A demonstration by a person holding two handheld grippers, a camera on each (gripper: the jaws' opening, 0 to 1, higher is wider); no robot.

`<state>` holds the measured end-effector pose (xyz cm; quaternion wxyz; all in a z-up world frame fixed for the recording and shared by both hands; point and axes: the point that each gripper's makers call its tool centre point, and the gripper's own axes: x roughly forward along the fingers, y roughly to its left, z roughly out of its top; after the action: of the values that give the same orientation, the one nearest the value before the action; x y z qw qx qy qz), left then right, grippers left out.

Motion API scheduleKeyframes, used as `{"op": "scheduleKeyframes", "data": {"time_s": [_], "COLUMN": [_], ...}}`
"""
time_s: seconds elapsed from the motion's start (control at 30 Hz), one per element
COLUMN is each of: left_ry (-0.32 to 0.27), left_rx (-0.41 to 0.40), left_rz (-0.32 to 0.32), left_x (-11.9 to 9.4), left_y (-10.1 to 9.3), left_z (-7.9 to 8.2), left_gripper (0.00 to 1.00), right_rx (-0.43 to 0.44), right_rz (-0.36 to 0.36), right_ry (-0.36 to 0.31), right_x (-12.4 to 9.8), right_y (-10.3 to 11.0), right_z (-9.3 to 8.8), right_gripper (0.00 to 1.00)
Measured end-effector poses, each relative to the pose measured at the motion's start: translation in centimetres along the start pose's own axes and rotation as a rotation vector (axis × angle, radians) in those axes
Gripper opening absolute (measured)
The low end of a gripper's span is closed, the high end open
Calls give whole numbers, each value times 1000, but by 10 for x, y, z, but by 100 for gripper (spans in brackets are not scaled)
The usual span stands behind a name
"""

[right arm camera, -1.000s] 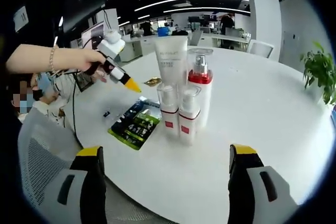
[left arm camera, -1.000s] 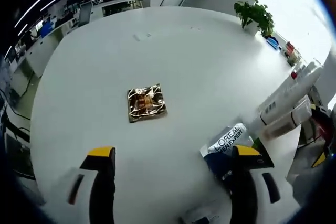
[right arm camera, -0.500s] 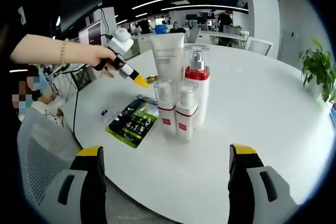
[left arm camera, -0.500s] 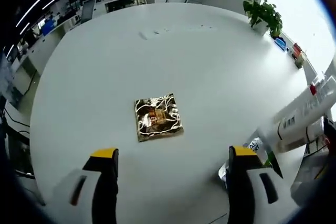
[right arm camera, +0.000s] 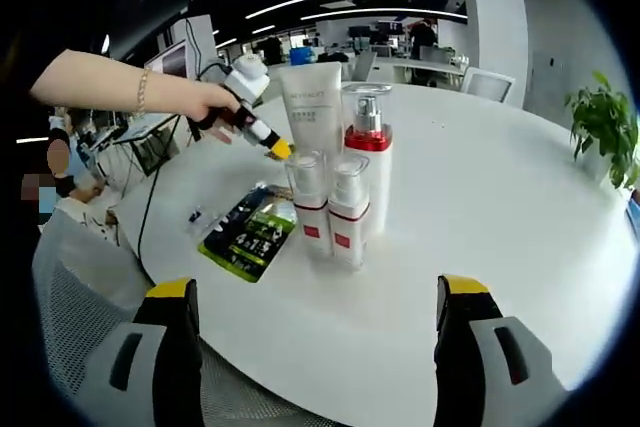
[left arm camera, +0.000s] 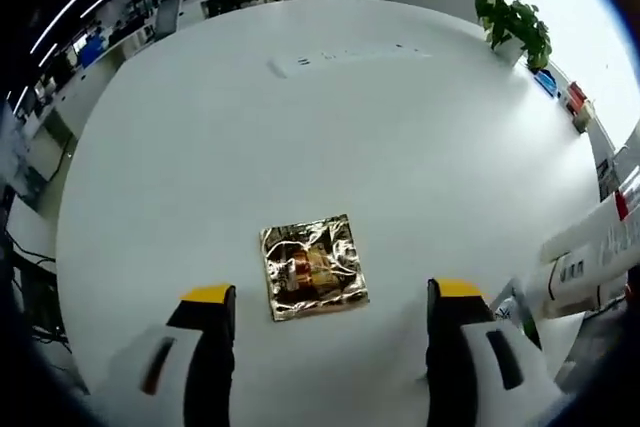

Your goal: Arrange the skincare products in the storage area until every visible bottle or jar stands upright without overlapping.

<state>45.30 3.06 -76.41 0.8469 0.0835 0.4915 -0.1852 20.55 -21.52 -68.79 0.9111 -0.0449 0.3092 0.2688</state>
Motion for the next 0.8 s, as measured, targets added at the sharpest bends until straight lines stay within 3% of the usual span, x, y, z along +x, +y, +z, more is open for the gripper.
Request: {"op": "scheduleKeyframes", "data": {"time_s": [0.5, 0.67, 0.8], "left_ry": [15, -2, -14], "left_rx": [38, 43, 54], "left_rz": [53, 58, 54], "left_x": [1, 0, -2], "left_y": [7, 8, 7], "left_z": [-3, -1, -1], "left_gripper": [63, 63, 58], "right_rx": [-2, -4, -5], "right_rz": [0, 1, -1], "right_ry": [6, 10, 9], "right_x": [1, 1, 1], "right_y": [0, 0, 0], "right_z": [-1, -2, -1], "right_gripper": [97, 97, 97]}}
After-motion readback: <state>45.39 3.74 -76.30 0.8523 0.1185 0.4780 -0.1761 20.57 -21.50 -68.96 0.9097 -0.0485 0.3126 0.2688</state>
